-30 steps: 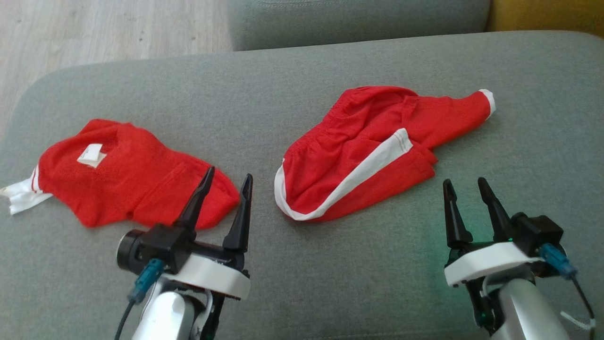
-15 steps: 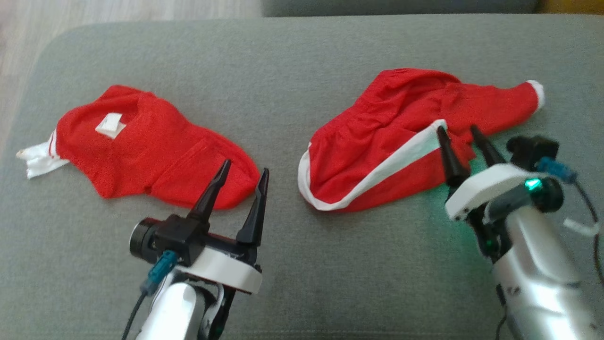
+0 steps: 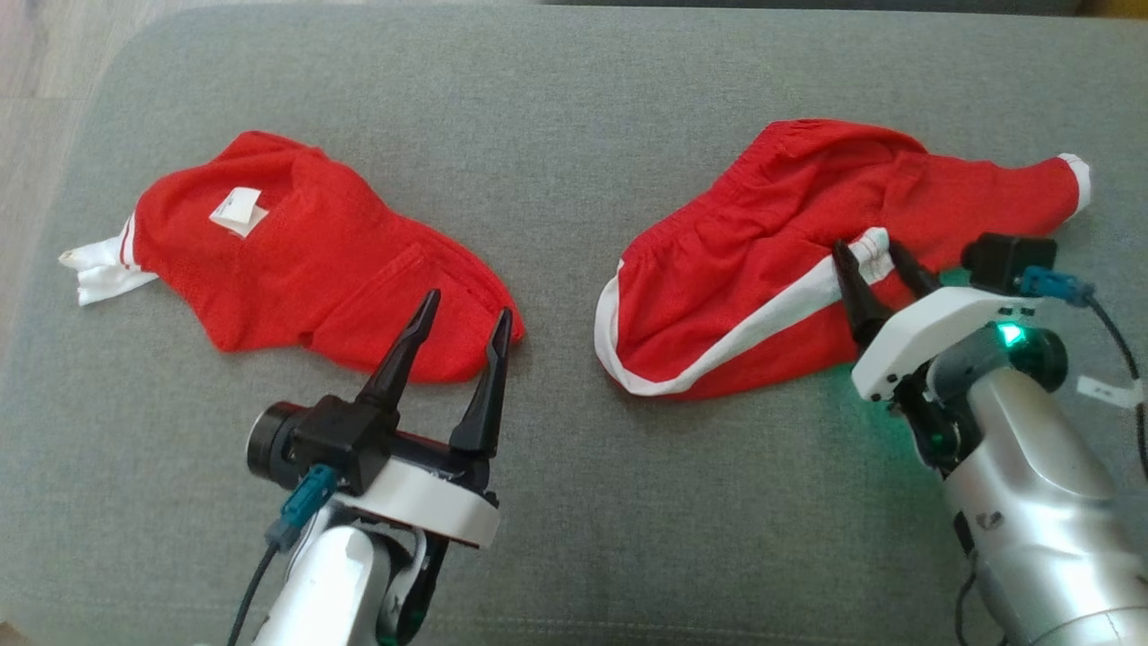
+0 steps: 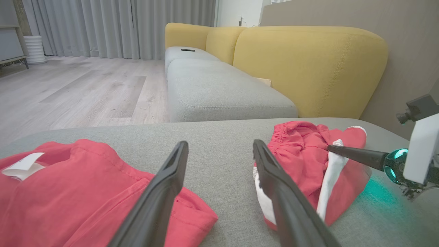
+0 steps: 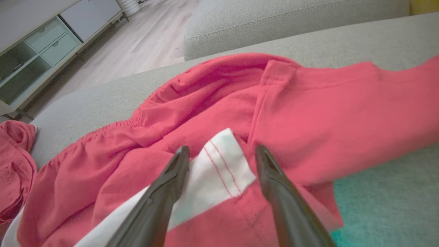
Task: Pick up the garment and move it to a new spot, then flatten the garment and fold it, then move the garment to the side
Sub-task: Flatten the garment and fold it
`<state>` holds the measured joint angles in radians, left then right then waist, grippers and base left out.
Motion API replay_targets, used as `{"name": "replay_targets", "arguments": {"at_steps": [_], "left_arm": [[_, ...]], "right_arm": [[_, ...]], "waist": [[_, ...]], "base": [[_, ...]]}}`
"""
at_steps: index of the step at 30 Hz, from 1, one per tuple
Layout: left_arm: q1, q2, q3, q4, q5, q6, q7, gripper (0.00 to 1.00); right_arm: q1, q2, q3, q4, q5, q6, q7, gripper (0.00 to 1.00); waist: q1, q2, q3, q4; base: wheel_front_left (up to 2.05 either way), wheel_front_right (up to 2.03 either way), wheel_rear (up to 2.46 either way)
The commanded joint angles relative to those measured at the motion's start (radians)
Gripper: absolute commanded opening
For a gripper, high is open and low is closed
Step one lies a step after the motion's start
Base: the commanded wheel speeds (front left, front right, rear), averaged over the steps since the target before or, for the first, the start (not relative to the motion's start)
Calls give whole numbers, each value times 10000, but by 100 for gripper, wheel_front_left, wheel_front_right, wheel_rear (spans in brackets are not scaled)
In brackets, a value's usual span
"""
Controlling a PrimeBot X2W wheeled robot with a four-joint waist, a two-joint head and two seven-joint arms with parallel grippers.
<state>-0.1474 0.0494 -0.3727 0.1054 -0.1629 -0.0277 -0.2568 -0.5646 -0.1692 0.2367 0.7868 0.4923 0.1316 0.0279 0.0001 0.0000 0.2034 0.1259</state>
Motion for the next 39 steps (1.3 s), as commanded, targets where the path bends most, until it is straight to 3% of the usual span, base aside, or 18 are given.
{"name": "replay_targets", "arguments": {"at_steps": [1,2,8,14,22,28,30,39], "left_arm": [[-355,9,320,-276,-39,-12,-49,100],[-355,9,322,-271,-35,-4,-49,100],[-301,8,409,-237,2,41,-49,100],[-167,8,609,-232,35,66,-49,100],[56,8,736,-320,78,89,-49,100],[84,8,637,-353,59,67,-49,100],[72,8,612,-342,62,47,-49,100],[-24,8,647,-356,19,-38,-49,100]], "right_arm": [[-340,0,259,-261,105,-9,-78,20],[-355,-6,354,-245,183,-9,-136,0],[-267,-145,857,-281,611,-9,-589,0],[387,-536,631,-661,904,-9,-1249,0],[2097,-909,-991,-1372,282,-9,-1538,0],[3265,-247,-2337,-2004,-581,-9,-1289,0],[3437,29,-2651,-2336,-963,-9,-1344,100],[4012,823,-2813,-4487,-2204,-9,-2401,100]], "waist": [[-1,0,-9,-21],[-1,0,-24,-47],[-1,0,-206,-314],[-1,0,-538,-758],[-1,0,-858,-1433],[-1,0,-848,-1750],[-1,0,-824,-1807],[-1,0,-869,-1844]], "base": [[0,0,0],[0,0,0],[0,0,0],[0,0,0],[0,0,0],[0,0,0],[0,0,0],[0,0,0]]}}
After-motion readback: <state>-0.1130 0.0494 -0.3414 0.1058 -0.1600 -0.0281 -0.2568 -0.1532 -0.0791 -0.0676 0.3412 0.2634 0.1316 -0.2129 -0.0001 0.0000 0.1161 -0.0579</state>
